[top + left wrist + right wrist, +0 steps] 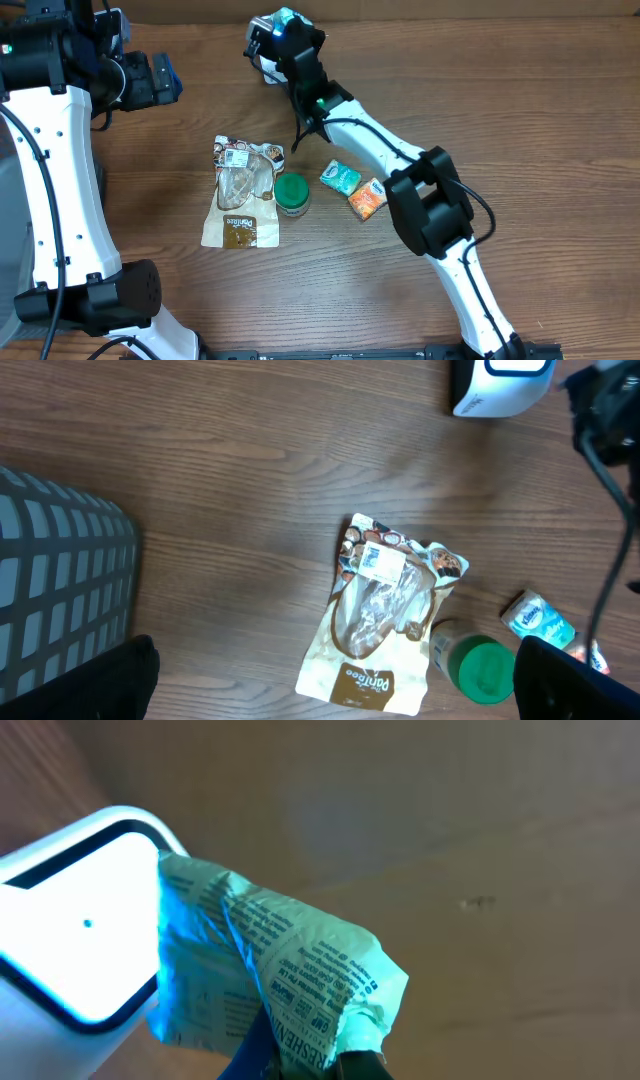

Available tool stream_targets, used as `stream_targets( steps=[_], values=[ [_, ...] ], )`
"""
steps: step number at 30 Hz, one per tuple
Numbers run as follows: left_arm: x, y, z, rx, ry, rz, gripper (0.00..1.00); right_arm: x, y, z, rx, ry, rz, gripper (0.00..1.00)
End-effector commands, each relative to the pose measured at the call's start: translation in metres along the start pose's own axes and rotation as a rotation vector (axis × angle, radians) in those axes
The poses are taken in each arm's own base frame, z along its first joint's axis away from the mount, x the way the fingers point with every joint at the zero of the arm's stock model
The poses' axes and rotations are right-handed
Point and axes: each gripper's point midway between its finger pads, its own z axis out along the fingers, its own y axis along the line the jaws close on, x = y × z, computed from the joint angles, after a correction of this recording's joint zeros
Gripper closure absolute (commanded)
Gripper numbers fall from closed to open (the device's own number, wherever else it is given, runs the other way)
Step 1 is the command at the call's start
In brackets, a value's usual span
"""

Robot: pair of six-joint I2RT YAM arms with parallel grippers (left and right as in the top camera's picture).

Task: Scan the item barcode
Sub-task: 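Move the scanned bag away to the right side of the table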

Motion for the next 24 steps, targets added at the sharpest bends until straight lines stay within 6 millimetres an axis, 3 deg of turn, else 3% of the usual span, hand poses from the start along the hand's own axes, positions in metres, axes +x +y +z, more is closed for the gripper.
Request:
stream_targets(
  steps=[1,4,7,9,13,16,18,24],
  values=[
    [0.0,-0.001,0.002,0.003,0.006,0.011,0.01,-0.035,-0.126,-0.057,0.116,-0.081,0.284,0.96],
    [0.0,-0.001,0.002,0.003,0.006,0.011,0.01,-0.032,-0.148,-0.088,0.03,-0.069,0.415,0.96],
    [0.0,-0.001,0.002,0.003,0.006,0.011,0.0,-0.026,-0.17,-0.133,-0.118,-0.061,0.605,0.96],
    [0.0,-0.001,0.002,0.003,0.006,0.011,0.01,-0.016,-0.181,-0.157,-0.195,-0.04,0.742,0.96],
    [0.0,-0.001,0.002,0.003,0.006,0.011,0.0,0.021,-0.196,-0.214,-0.39,0.063,1.019,0.96],
    [0.0,-0.001,0.002,0.003,0.006,0.011,0.0,0.059,-0.195,-0.247,-0.532,0.162,1.105,0.96],
    [0.0,-0.001,0.002,0.003,0.006,0.011,0.0,0.089,-0.19,-0.258,-0.583,0.255,1.152,0.96],
    [0.0,-0.001,0.002,0.003,0.006,0.011,0.01,0.197,-0.167,-0.27,-0.603,0.606,1.331,0.96]
  ],
)
